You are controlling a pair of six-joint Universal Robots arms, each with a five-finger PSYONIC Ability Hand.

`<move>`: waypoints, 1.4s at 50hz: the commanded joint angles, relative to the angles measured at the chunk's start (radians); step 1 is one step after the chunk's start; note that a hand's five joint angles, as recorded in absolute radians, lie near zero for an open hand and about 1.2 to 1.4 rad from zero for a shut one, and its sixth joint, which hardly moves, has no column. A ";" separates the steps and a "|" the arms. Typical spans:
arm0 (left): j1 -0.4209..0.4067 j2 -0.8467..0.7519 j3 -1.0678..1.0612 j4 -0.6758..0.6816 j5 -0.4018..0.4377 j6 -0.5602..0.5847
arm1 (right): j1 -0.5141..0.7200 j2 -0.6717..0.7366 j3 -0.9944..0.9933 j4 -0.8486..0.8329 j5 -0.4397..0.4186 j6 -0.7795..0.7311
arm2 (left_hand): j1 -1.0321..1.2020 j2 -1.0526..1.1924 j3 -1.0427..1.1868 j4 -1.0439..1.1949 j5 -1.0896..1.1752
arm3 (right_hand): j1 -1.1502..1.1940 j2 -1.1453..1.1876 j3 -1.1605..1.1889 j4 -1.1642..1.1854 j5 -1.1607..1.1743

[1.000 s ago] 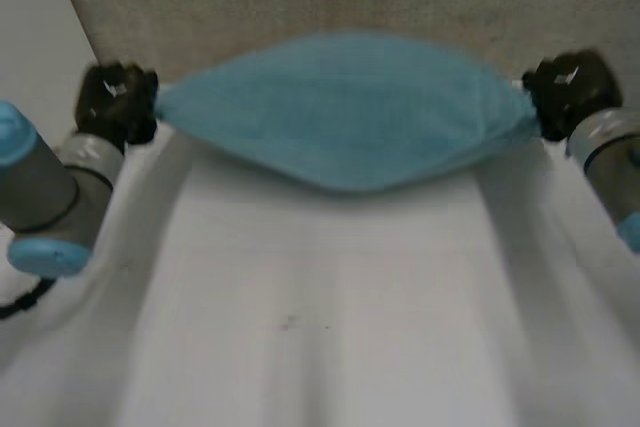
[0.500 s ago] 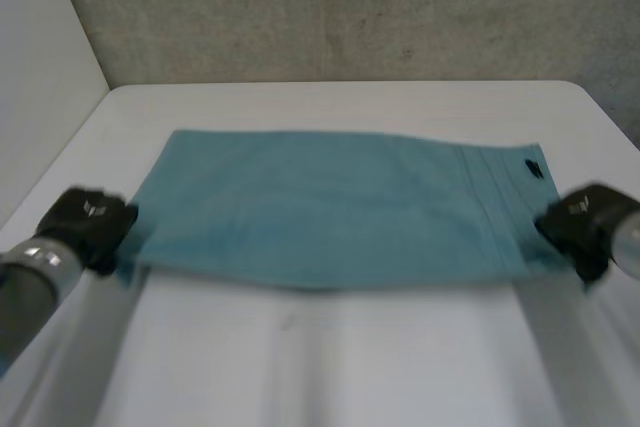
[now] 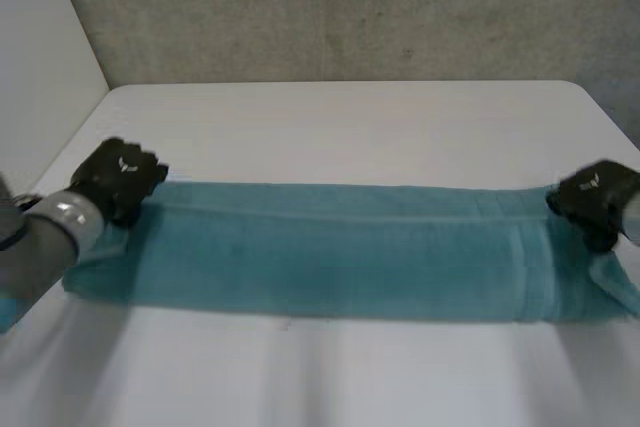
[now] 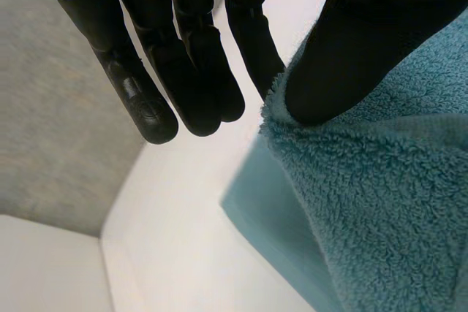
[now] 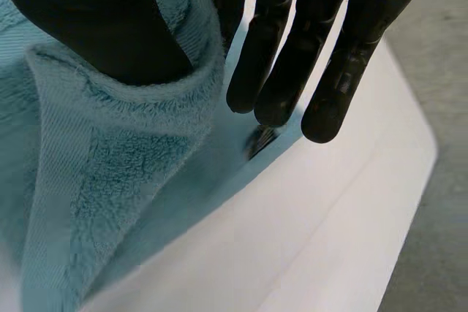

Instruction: Fold the laundry

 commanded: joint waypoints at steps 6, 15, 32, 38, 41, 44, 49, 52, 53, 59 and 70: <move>-0.050 -0.435 0.419 0.127 -0.073 -0.024 | 0.113 0.352 -0.322 -0.264 0.108 0.147 | 0.252 0.194 0.202 0.201 0.280 | 0.419 0.214 0.208 0.203 0.230; -0.058 -0.526 0.474 0.284 -0.064 -0.022 | 0.151 0.433 -0.353 -0.411 0.189 0.158 | 0.252 0.194 0.202 0.201 0.280 | 0.403 0.197 0.191 0.187 0.214; -0.101 -0.386 0.318 0.376 -0.065 -0.022 | 0.150 0.309 -0.303 -0.537 0.206 0.279 | -0.898 -0.956 -0.949 -0.950 -0.870 | -0.803 -1.008 -1.014 -1.019 -0.992; -0.099 -0.242 0.204 0.362 -0.064 -0.034 | 0.148 0.182 -0.208 -0.532 0.205 0.313 | -0.930 -0.989 -0.981 -0.982 -0.902 | -0.803 -1.008 -1.014 -1.019 -0.992; -0.087 -0.188 0.158 0.362 -0.064 -0.043 | 0.148 0.148 -0.175 -0.532 0.196 0.314 | -0.936 -0.995 -0.987 -0.988 -0.908 | -0.803 -1.008 -1.014 -1.019 -0.992; -0.076 -0.152 0.128 0.356 -0.064 -0.057 | 0.142 0.140 -0.172 -0.528 0.191 0.304 | -0.936 -0.995 -0.987 -0.988 -0.908 | -0.803 -1.008 -1.014 -1.019 -0.992; -0.010 -0.115 0.082 0.345 -0.062 -0.062 | 0.073 0.140 -0.172 -0.522 0.170 0.291 | -0.936 -0.995 -0.987 -0.988 -0.908 | -0.803 -1.008 -1.014 -1.019 -0.992; 0.019 -0.107 0.066 0.344 -0.062 -0.062 | 0.058 0.139 -0.174 -0.520 0.163 0.291 | -0.936 -0.995 -0.987 -0.988 -0.908 | -0.803 -1.008 -1.014 -1.019 -0.992; 0.028 -0.104 0.055 0.344 -0.064 -0.062 | 0.043 0.137 -0.174 -0.518 0.157 0.296 | -0.936 -0.995 -0.987 -0.988 -0.908 | -0.803 -1.008 -1.014 -1.019 -0.992; 0.036 -0.089 0.014 0.341 -0.064 -0.079 | 0.024 0.122 -0.146 -0.492 0.154 0.310 | -0.936 -0.995 -0.987 -0.988 -0.908 | -0.803 -1.008 -1.014 -1.019 -0.992; -0.002 0.037 -0.080 0.279 -0.070 -0.341 | -0.092 0.044 0.038 -0.180 -0.085 0.373 | -0.928 -0.986 -0.978 -0.979 -0.900 | -0.690 -0.895 -0.901 -0.906 -0.879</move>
